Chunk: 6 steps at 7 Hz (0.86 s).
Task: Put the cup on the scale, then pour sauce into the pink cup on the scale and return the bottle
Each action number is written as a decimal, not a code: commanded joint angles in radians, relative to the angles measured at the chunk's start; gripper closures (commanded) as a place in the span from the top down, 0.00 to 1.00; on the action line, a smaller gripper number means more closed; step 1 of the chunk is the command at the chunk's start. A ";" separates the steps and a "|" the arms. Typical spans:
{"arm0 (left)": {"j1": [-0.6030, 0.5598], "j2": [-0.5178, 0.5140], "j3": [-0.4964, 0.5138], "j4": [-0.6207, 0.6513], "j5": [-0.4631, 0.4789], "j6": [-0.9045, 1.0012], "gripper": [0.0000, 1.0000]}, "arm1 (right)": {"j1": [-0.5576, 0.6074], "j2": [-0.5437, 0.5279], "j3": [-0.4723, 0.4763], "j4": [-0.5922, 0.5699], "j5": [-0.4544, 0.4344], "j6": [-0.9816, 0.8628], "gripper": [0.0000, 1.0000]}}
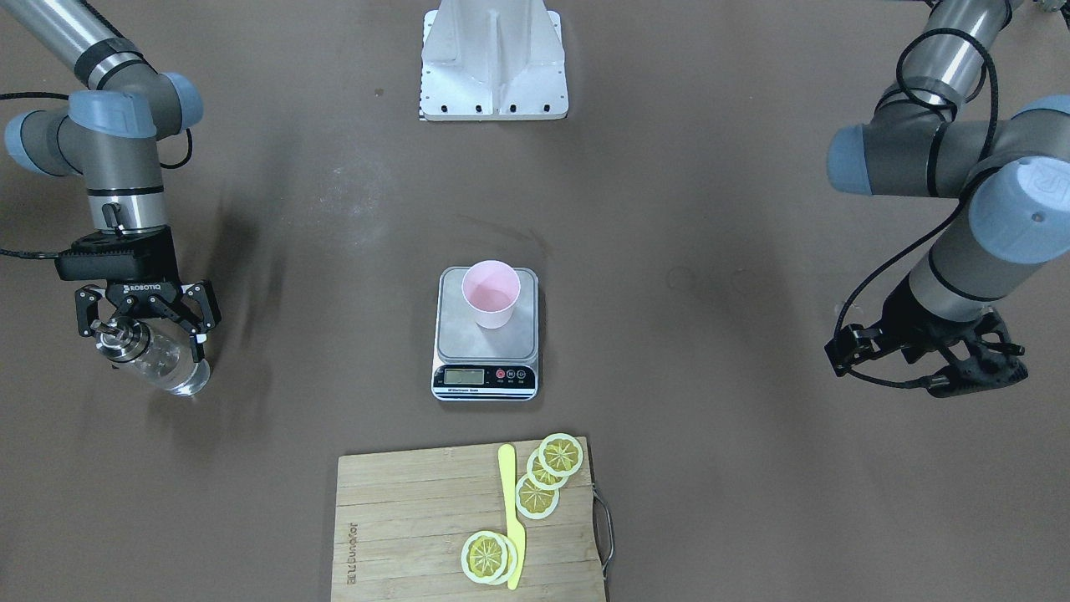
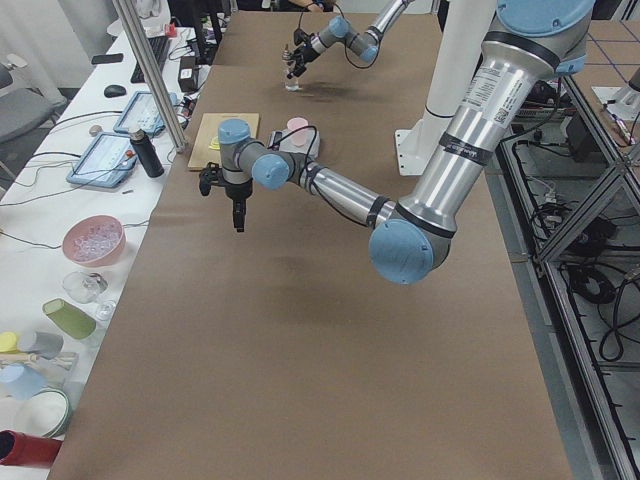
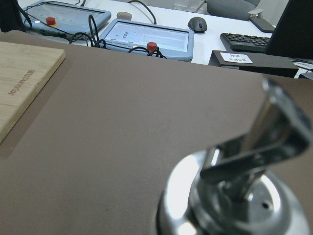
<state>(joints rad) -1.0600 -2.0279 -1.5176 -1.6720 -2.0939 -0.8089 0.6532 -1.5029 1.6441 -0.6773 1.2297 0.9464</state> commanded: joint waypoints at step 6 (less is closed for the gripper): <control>-0.002 0.001 0.004 -0.002 0.000 0.001 0.99 | -0.058 -0.371 0.357 0.015 0.061 0.048 1.00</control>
<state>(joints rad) -1.0602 -2.0276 -1.5140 -1.6724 -2.0939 -0.8077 0.5950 -1.7909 1.9070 -0.6455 1.2460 0.9944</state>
